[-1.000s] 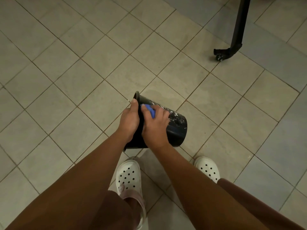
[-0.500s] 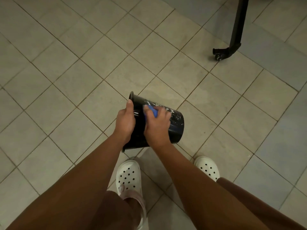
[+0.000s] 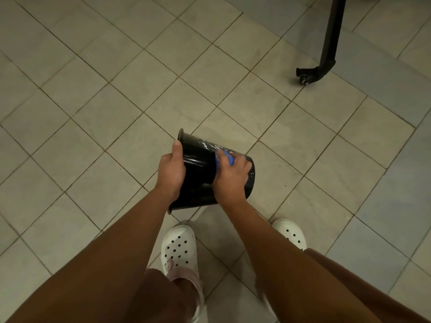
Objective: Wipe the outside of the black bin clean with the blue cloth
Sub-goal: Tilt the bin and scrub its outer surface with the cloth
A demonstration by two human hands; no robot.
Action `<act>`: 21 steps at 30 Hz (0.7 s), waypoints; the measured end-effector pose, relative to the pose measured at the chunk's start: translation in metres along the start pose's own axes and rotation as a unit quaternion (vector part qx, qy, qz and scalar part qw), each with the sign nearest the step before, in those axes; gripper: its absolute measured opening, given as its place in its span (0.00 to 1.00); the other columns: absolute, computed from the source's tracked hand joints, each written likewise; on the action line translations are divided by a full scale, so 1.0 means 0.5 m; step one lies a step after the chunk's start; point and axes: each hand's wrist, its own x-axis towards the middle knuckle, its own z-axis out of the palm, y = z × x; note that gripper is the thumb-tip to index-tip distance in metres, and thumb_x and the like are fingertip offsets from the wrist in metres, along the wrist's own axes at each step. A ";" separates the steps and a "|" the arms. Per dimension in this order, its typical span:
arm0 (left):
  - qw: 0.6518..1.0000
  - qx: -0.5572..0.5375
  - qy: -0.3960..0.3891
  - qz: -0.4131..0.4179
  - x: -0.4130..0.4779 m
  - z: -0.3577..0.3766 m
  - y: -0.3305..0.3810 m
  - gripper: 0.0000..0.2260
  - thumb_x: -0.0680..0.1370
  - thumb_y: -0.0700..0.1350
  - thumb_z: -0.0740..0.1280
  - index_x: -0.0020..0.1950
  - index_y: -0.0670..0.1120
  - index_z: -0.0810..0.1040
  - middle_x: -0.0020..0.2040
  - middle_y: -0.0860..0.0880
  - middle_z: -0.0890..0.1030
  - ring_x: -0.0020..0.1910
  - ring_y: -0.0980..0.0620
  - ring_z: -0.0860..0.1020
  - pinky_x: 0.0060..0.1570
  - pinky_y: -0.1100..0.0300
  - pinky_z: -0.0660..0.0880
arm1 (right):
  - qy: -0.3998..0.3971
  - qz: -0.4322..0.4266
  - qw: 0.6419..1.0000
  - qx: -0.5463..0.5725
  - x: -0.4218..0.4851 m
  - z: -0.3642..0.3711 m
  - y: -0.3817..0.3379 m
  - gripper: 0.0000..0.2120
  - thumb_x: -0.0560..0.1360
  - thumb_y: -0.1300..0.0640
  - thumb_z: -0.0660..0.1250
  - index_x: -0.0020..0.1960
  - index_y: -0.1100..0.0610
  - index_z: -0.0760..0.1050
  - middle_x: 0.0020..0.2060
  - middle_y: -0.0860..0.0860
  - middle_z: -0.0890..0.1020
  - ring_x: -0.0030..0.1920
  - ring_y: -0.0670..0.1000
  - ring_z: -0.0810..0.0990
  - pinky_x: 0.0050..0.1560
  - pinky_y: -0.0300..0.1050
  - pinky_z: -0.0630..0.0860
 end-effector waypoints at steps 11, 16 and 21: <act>1.000 0.011 0.001 -0.008 0.007 -0.013 -0.003 0.24 0.83 0.60 0.51 0.58 0.43 0.77 0.48 0.43 0.82 0.48 0.46 0.81 0.46 0.53 0.77 | -0.038 -0.081 0.996 -0.030 -0.004 0.011 0.001 0.35 0.70 0.58 0.70 0.72 0.48 0.57 0.64 0.58 0.61 0.62 0.57 0.59 0.64 0.54 0.64; 1.000 0.014 -0.001 -0.001 0.007 -0.009 -0.002 0.24 0.83 0.60 0.52 0.54 0.44 0.78 0.47 0.43 0.81 0.49 0.46 0.80 0.52 0.51 0.76 | 0.014 0.086 0.996 0.022 -0.008 0.009 0.030 0.29 0.71 0.64 0.65 0.70 0.52 0.64 0.64 0.61 0.63 0.60 0.61 0.61 0.58 0.59 0.69; 1.000 0.015 0.008 0.001 0.006 -0.014 -0.004 0.25 0.83 0.60 0.51 0.58 0.42 0.77 0.47 0.43 0.81 0.49 0.46 0.81 0.49 0.52 0.77 | -0.001 -0.005 1.000 -0.002 -0.035 0.021 -0.011 0.35 0.70 0.61 0.69 0.73 0.53 0.57 0.66 0.60 0.60 0.63 0.59 0.58 0.64 0.54 0.64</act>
